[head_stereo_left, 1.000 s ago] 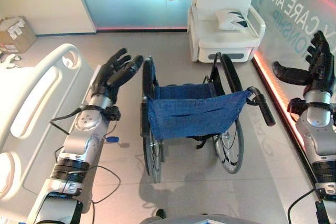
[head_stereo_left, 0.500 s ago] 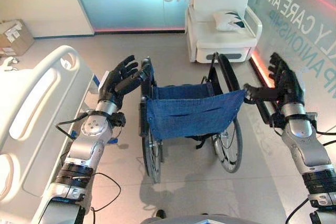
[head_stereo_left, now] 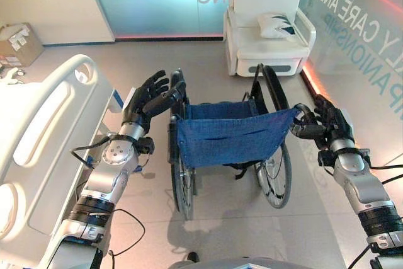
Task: Push the wheelchair next to the bed
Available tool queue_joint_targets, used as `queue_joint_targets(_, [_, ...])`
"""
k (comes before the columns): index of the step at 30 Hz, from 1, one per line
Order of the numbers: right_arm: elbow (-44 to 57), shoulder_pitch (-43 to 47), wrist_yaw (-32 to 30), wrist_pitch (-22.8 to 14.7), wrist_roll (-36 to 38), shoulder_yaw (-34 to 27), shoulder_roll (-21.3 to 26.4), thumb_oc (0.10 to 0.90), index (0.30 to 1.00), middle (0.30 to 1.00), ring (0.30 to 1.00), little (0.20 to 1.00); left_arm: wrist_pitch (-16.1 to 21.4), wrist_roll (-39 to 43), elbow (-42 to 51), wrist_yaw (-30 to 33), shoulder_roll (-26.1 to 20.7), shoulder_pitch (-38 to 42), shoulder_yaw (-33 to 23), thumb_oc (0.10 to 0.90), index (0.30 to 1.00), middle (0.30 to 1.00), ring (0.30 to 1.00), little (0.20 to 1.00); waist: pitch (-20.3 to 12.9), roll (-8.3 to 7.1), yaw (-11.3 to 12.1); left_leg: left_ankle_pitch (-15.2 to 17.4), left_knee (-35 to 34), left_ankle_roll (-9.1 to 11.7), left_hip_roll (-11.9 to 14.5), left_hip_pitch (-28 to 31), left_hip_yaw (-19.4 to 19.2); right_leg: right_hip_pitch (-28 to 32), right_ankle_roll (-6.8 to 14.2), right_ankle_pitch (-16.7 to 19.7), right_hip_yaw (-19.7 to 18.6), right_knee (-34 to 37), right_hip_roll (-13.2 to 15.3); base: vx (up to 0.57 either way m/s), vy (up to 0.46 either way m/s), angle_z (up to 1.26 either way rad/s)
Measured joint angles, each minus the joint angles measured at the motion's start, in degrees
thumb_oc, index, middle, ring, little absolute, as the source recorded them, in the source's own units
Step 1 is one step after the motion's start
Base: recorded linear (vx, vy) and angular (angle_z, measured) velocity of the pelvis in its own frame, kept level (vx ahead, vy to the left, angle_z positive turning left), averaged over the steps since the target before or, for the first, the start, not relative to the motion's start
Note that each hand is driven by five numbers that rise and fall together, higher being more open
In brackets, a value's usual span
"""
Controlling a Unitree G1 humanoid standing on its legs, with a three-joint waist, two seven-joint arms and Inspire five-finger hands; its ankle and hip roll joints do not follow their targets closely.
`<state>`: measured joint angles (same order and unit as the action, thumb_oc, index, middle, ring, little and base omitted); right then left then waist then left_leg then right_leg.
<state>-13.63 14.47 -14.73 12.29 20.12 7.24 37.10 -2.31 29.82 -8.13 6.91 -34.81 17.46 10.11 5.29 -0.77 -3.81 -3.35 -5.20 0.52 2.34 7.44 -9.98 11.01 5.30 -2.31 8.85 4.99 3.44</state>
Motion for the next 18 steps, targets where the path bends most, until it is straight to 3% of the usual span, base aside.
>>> queue_joint_targets(8, [-3.99,1.96,-2.34,-0.01,1.8,0.04,-0.94,0.8,0.9,0.9,0.9,0.9,0.03,-0.89,-0.02,-0.14,0.05,-0.01,1.1,0.8,0.9,0.9,0.9,0.9,-0.04,-0.06,0.29,-0.12,0.0,-0.07,0.04,0.19,0.31,0.5,0.0,0.02,1.18,0.01,0.01,0.0,-0.004,0.03])
queue_joint_targets(18, [-9.87,6.64,-1.73,1.31,9.83,0.15,-1.16,0.8,0.9,0.9,0.9,0.9,0.03,-0.95,-0.58,-0.61,0.06,0.0,1.12,0.8,0.9,0.9,0.9,0.9,-0.13,-0.2,0.25,-0.36,0.01,-0.03,0.2,0.36,0.53,0.76,-0.19,0.15,1.53,0.03,-0.12,0.0,0.0,0.0])
